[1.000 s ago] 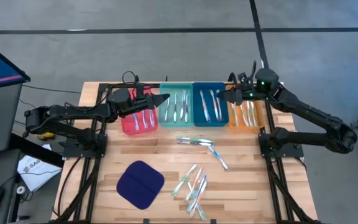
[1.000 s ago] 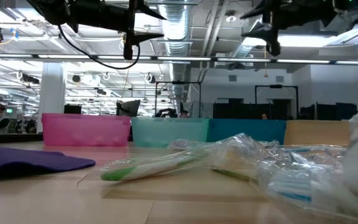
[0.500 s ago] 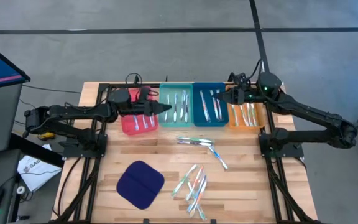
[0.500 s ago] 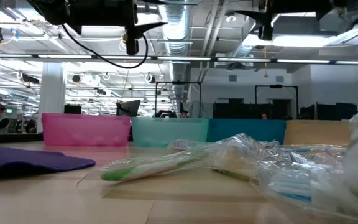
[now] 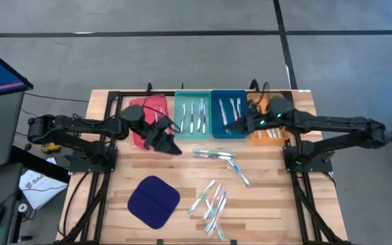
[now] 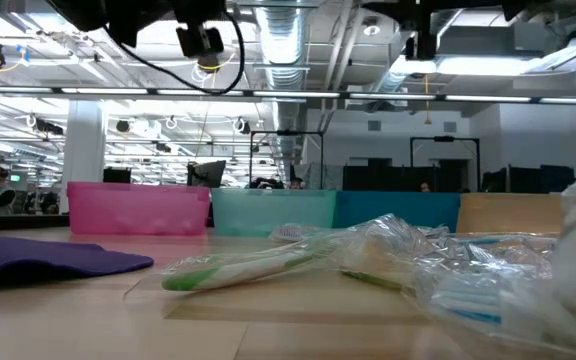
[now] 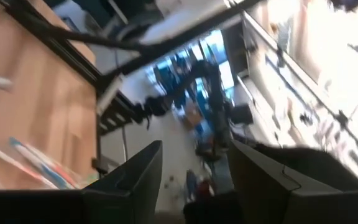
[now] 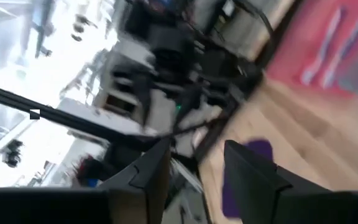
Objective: Pick & Place Toothbrushes
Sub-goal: Put the orange toothbrush into the blue bin
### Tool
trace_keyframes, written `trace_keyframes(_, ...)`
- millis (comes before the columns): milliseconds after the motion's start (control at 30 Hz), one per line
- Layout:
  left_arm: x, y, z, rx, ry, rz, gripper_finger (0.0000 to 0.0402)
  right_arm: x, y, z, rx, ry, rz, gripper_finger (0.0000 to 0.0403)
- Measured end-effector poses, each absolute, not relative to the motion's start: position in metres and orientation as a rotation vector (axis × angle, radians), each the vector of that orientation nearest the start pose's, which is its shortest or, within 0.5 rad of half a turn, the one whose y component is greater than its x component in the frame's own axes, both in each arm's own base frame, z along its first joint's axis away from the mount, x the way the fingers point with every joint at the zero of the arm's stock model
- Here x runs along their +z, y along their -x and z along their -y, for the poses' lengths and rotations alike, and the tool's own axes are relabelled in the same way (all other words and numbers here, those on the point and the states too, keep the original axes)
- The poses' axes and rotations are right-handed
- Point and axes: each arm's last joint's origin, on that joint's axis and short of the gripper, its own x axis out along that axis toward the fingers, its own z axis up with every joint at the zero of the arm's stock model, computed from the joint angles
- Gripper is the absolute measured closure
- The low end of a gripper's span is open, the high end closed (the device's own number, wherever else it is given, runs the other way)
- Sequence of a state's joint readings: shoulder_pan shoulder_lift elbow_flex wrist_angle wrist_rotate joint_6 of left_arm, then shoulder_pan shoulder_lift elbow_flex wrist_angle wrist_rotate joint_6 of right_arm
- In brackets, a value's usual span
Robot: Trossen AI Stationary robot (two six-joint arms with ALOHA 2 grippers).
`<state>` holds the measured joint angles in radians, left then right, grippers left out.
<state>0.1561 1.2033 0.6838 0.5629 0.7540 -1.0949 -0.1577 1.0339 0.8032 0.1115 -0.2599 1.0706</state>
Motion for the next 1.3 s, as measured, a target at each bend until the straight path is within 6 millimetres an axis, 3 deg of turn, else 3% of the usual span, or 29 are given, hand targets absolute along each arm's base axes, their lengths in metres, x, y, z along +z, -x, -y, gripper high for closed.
trace_keyframes(233,0.284,-0.258,0.002,-0.619,1.023,-0.328,0.0224,0.285,-0.265,-0.001,-0.030,-1.194,-0.331,0.0272)
trace_keyframes(400,0.284,-0.256,0.008,-0.703,1.014,-0.381,0.0224,0.261,-0.282,-0.008,-0.153,-1.318,-0.374,0.0282)
trace_keyframes(833,0.284,-0.256,0.013,-0.722,1.007,-0.390,0.0224,0.235,-0.318,-0.033,-0.074,-1.422,-0.286,0.0287)
trace_keyframes(1033,0.284,-0.256,0.013,-0.724,1.010,-0.391,0.0224,0.249,-0.324,-0.039,0.085,-1.365,-0.128,0.0287)
trace_keyframes(1300,0.303,-0.243,0.013,-0.739,1.038,-0.298,0.0224,0.290,-0.316,-0.031,0.264,-1.235,0.287,0.0287)
